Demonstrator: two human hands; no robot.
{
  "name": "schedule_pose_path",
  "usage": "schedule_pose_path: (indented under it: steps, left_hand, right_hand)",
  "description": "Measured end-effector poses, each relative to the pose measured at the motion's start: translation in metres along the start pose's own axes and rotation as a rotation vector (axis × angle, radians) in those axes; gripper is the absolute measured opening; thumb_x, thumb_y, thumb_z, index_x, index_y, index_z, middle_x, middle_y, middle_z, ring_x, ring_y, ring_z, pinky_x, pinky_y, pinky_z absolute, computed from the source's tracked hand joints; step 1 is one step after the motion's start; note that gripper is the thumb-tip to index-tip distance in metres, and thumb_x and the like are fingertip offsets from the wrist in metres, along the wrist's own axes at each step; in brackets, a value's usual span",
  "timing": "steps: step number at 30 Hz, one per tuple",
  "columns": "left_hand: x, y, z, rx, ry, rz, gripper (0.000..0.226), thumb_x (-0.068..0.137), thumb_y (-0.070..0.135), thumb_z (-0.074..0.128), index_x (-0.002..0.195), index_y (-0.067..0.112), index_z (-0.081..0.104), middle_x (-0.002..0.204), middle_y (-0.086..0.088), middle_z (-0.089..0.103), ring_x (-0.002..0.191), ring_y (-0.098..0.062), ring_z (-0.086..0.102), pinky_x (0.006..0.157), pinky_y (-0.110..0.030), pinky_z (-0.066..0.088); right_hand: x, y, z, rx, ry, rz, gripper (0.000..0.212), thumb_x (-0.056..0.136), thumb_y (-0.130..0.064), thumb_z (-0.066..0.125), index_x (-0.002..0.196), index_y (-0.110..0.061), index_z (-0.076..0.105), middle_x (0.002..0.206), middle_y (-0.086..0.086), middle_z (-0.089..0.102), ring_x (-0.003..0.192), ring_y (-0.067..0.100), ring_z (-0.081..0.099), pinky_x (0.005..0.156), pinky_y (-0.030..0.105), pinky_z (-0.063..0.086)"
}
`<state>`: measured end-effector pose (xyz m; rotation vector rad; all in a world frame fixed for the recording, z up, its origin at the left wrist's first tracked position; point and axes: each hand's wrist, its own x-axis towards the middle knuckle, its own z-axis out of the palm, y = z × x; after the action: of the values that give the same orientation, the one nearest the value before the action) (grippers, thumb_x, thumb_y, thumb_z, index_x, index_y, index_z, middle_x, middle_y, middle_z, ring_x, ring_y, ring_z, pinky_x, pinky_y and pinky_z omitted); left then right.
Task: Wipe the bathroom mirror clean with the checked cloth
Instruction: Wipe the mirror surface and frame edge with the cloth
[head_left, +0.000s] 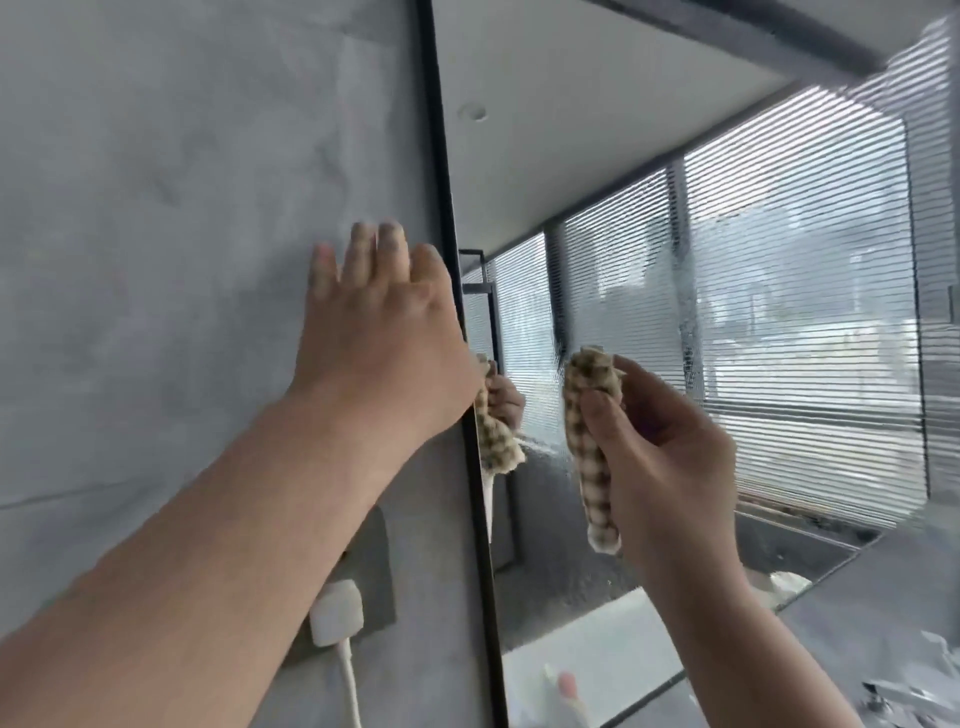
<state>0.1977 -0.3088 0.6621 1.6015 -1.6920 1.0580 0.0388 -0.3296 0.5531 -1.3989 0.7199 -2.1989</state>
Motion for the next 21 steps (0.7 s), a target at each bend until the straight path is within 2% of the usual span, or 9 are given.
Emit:
schedule_pose_path:
  steps: [2, 5, 7, 9, 11, 12, 14, 17, 21]
  left_hand:
    - [0.022, 0.0, -0.007, 0.048, 0.04, -0.004, 0.077, 0.094, 0.034, 0.047, 0.156, 0.003, 0.012, 0.166, -0.019, 0.004, 0.153, -0.033, 0.001, 0.122, -0.052, 0.004]
    - [0.051, -0.004, -0.014, 0.097, 0.05, 0.04, 0.085, 0.095, 0.04, 0.046, 0.157, 0.004, 0.0, 0.166, -0.017, -0.006, 0.154, -0.031, -0.007, 0.122, -0.052, -0.002]
    - [0.071, -0.012, -0.015, 0.167, 0.047, 0.099, 0.088, 0.095, 0.046, 0.046, 0.157, 0.005, -0.002, 0.166, -0.015, -0.008, 0.154, -0.03, -0.009, 0.122, -0.054, -0.003]
    - [0.092, -0.027, -0.018, 0.259, 0.056, 0.157, 0.101, 0.09, 0.061, 0.05, 0.157, 0.006, 0.0, 0.167, -0.014, -0.006, 0.154, -0.029, -0.005, 0.122, -0.056, -0.001]
    - [0.114, -0.043, -0.023, 0.319, 0.06, 0.186, 0.119, 0.078, 0.081, 0.05, 0.157, 0.007, 0.001, 0.167, -0.013, -0.005, 0.154, -0.028, -0.003, 0.122, -0.056, -0.001]
    - [0.124, -0.049, -0.025, 0.333, 0.063, 0.194, 0.126, 0.072, 0.088, 0.047, 0.158, 0.008, 0.001, 0.167, -0.012, -0.005, 0.154, -0.027, -0.003, 0.122, -0.055, -0.001]
    - [0.14, -0.056, -0.03, 0.366, 0.077, 0.227, 0.134, 0.064, 0.097, 0.038, 0.158, 0.009, 0.0, 0.167, -0.011, -0.006, 0.154, -0.025, -0.005, 0.123, -0.053, -0.002]
    - [0.157, -0.059, -0.032, 0.394, 0.101, 0.308, 0.141, 0.057, 0.102, 0.028, 0.158, 0.008, -0.002, 0.167, -0.011, -0.006, 0.154, -0.024, -0.007, 0.123, -0.05, -0.006]
    - [0.164, -0.064, -0.022, 0.401, 0.161, 0.362, 0.146, 0.049, 0.102, 0.011, 0.158, 0.006, 0.0, 0.167, -0.012, -0.002, 0.154, -0.023, -0.005, 0.124, -0.047, -0.006]
  right_hand:
    - [0.014, -0.011, 0.01, -0.033, -0.006, -0.075, 0.025, 0.087, -0.02, 0.073, 0.11, -0.029, 0.074, 0.089, -0.013, 0.077, 0.082, 0.004, 0.073, 0.07, 0.022, 0.057]
    - [0.034, -0.028, 0.026, -0.093, 0.017, -0.195, 0.024, 0.085, -0.024, 0.074, 0.106, -0.035, 0.073, 0.088, -0.013, 0.076, 0.082, 0.002, 0.071, 0.072, 0.02, 0.058]
    - [0.047, -0.037, 0.036, -0.125, 0.022, -0.283, 0.024, 0.084, -0.025, 0.075, 0.096, -0.045, 0.07, 0.088, -0.012, 0.075, 0.082, 0.004, 0.071, 0.074, 0.025, 0.059]
    - [0.058, -0.045, 0.044, -0.178, 0.027, -0.363, 0.028, 0.084, -0.026, 0.075, 0.089, -0.051, 0.065, 0.089, -0.011, 0.073, 0.08, 0.004, 0.068, 0.073, 0.024, 0.057]
    - [0.071, -0.052, 0.05, -0.233, 0.034, -0.43, 0.026, 0.085, -0.025, 0.076, 0.095, -0.047, 0.067, 0.09, -0.01, 0.07, 0.077, 0.003, 0.064, 0.072, 0.022, 0.053]
    - [0.078, -0.053, 0.053, -0.246, 0.034, -0.46, 0.022, 0.085, -0.023, 0.076, 0.098, -0.04, 0.071, 0.09, -0.009, 0.069, 0.075, 0.003, 0.062, 0.071, 0.024, 0.052]
    - [0.095, -0.055, 0.059, -0.287, 0.031, -0.52, 0.019, 0.086, -0.019, 0.075, 0.103, -0.027, 0.076, 0.092, -0.007, 0.067, 0.077, 0.01, 0.061, 0.074, 0.034, 0.054]
    - [0.127, -0.059, 0.068, -0.354, 0.037, -0.637, 0.024, 0.085, -0.017, 0.072, 0.107, -0.024, 0.077, 0.102, -0.008, 0.067, 0.095, 0.022, 0.063, 0.083, 0.047, 0.053]
    - [0.174, -0.078, 0.085, -0.47, 0.033, -0.787, 0.022, 0.088, -0.015, 0.071, 0.109, -0.02, 0.077, 0.105, -0.007, 0.066, 0.103, 0.025, 0.058, 0.09, 0.044, 0.05]
